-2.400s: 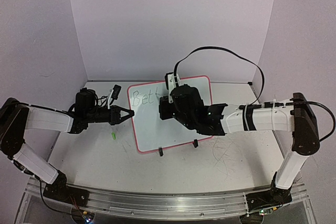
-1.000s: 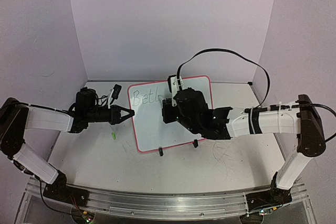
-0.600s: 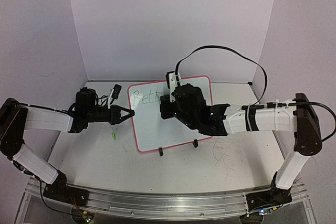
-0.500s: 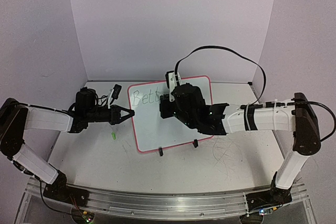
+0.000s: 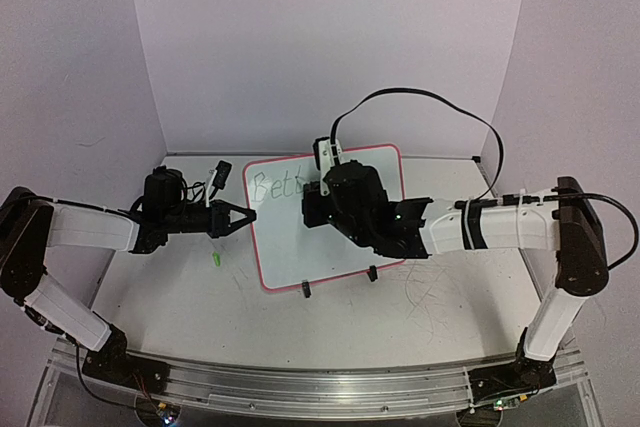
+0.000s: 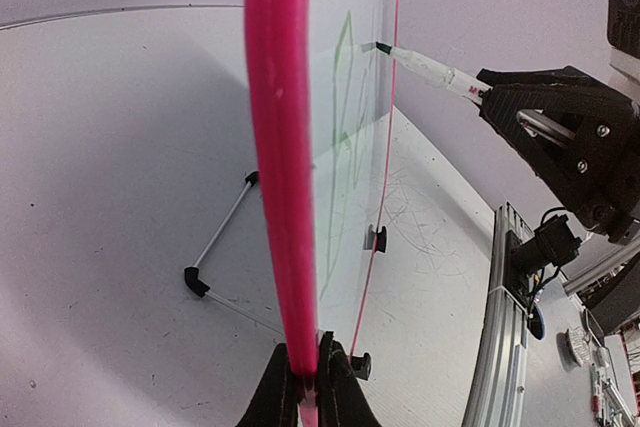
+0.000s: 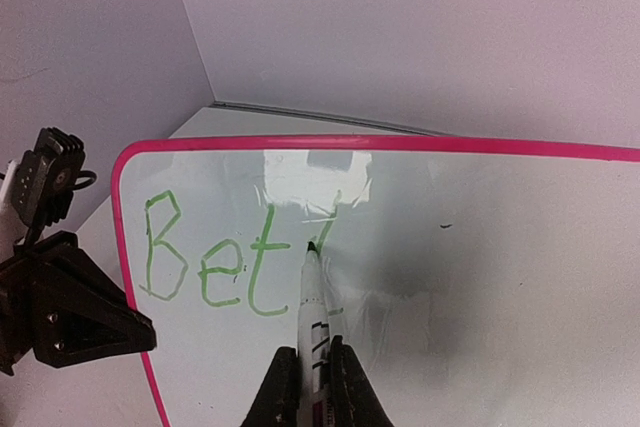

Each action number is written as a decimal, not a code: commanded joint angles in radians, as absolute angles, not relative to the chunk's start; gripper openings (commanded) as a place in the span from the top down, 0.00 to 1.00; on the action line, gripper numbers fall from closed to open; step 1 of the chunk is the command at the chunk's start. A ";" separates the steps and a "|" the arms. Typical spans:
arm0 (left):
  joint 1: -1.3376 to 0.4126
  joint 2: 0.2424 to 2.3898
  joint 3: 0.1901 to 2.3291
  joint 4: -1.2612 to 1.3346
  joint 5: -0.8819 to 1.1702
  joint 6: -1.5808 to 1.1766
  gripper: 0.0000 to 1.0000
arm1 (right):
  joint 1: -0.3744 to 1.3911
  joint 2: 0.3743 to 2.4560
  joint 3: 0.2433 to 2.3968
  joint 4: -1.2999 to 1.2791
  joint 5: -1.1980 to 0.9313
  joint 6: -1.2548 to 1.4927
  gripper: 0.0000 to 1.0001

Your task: Write a sentence on the whiteboard

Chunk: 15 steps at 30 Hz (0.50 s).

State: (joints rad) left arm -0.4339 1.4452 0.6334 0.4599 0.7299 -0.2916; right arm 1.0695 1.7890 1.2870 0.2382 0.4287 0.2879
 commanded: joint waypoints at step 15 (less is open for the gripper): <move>-0.440 1.433 0.664 0.445 0.685 -0.246 1.00 | 1.072 1.665 1.212 0.307 0.497 0.276 1.00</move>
State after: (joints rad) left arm -0.4339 1.4452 0.6338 0.4528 0.7246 -0.2910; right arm 1.0743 1.7773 1.2784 0.2214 0.5054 0.3032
